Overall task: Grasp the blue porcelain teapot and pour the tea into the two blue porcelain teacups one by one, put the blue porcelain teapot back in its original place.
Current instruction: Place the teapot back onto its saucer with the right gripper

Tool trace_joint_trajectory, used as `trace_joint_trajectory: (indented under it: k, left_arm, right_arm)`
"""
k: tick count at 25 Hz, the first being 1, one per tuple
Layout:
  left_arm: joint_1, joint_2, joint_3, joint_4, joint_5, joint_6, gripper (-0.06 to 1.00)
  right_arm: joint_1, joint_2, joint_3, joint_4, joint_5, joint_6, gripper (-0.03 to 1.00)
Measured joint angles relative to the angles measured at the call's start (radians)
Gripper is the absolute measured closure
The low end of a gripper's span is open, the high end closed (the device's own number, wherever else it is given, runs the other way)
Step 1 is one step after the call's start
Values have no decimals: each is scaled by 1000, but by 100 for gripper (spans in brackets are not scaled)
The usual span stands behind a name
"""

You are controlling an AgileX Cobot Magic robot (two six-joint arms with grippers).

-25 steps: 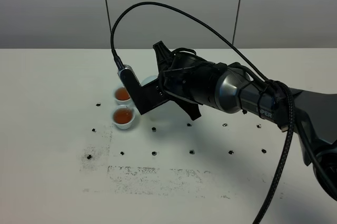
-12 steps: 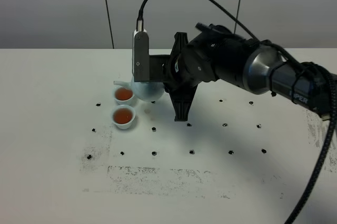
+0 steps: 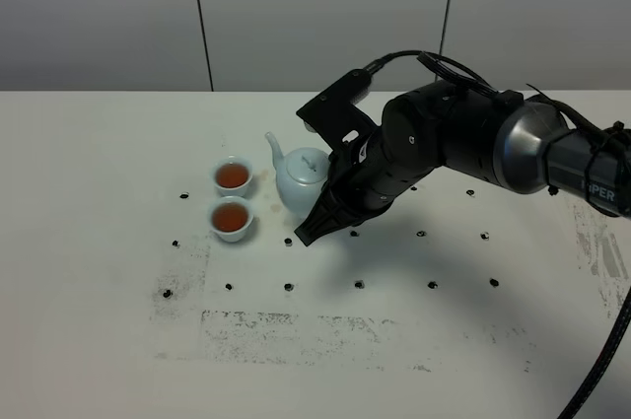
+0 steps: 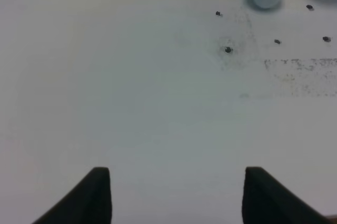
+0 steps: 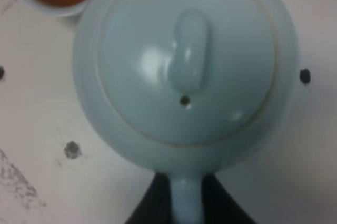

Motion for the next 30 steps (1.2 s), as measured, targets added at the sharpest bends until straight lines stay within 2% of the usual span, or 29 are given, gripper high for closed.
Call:
trace_joint_trajectory:
  k: [4, 11, 30]
  left_arm:
    - [0, 0, 0, 0, 0, 0, 43]
    - [0, 0, 0, 0, 0, 0, 43]
    - [0, 0, 0, 0, 0, 1, 43]
  right_arm:
    - [1, 0, 32, 37, -50, 81, 93]
    - [21, 4, 61, 46, -124, 105, 93]
    - [21, 57, 65, 42, -130, 115, 93]
